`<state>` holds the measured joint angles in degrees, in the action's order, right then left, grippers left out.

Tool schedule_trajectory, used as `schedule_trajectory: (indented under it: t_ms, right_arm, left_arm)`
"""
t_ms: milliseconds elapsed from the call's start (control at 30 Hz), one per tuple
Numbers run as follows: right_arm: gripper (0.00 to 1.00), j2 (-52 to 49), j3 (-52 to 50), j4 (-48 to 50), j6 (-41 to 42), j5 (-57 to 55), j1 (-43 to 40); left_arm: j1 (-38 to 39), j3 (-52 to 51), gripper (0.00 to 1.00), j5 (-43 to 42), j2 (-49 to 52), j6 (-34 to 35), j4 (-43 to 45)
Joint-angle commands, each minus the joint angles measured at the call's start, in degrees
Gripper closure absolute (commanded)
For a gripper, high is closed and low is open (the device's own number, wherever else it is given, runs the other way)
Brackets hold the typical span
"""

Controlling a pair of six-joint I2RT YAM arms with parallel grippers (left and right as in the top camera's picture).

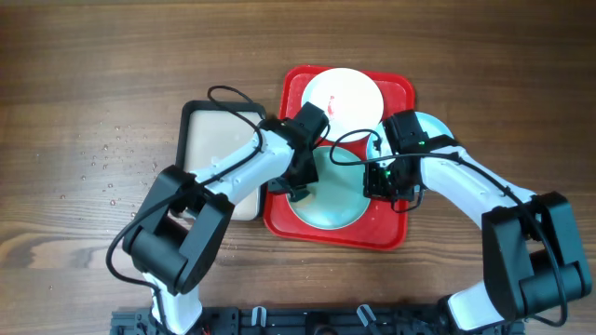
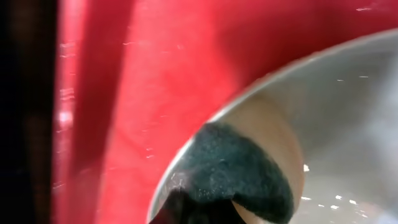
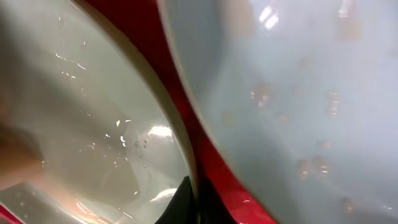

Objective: Clean dirty plates on tray and stack at the side
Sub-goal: 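Move the sponge back to the water tray with the left gripper, then lift the cleaned light-blue plate off the red tray with the right gripper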

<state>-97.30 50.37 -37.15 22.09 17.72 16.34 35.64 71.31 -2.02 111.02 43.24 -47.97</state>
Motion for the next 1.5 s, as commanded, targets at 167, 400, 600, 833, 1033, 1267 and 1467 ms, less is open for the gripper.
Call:
schedule_trajectory:
  t_ms: [167,400,600,833,1033,1267,1467]
  right_arm:
    - [0.96,-1.2,-1.0,-0.7,-2.6,-3.6,-0.2]
    - [0.96,-1.2,-1.0,0.4,-2.6,-3.6,-0.2]
    - [0.96,-0.4,0.5,2.9,-1.2,-1.0,-0.2]
    - [0.96,15.9,8.5,-10.5,-0.9,-23.6,7.8]
    - [0.96,20.2,8.5,-13.4,5.1,-49.8,21.3]
    - [0.96,20.2,8.5,-16.9,9.5,-69.3,32.9]
    - [0.96,20.2,8.5,-18.2,11.1,-73.9,36.9]
  left_arm:
    - [-2.1,1.9,0.96,9.1,-4.5,3.7,-8.9]
    - [-11.3,1.9,0.96,8.7,-23.3,-2.5,-19.4]
    - [-23.0,0.9,0.96,8.9,-25.6,-13.6,-20.1]
    - [-24.3,-12.3,0.93,6.6,-25.5,-15.8,-5.6]
    - [-24.3,-15.1,0.66,3.9,-25.6,-15.8,-2.0]
    - [-24.3,-15.0,0.60,-4.6,-32.1,-15.8,-2.4]
    - [-24.3,-15.0,0.00,-6.5,-41.1,-15.8,-2.9]
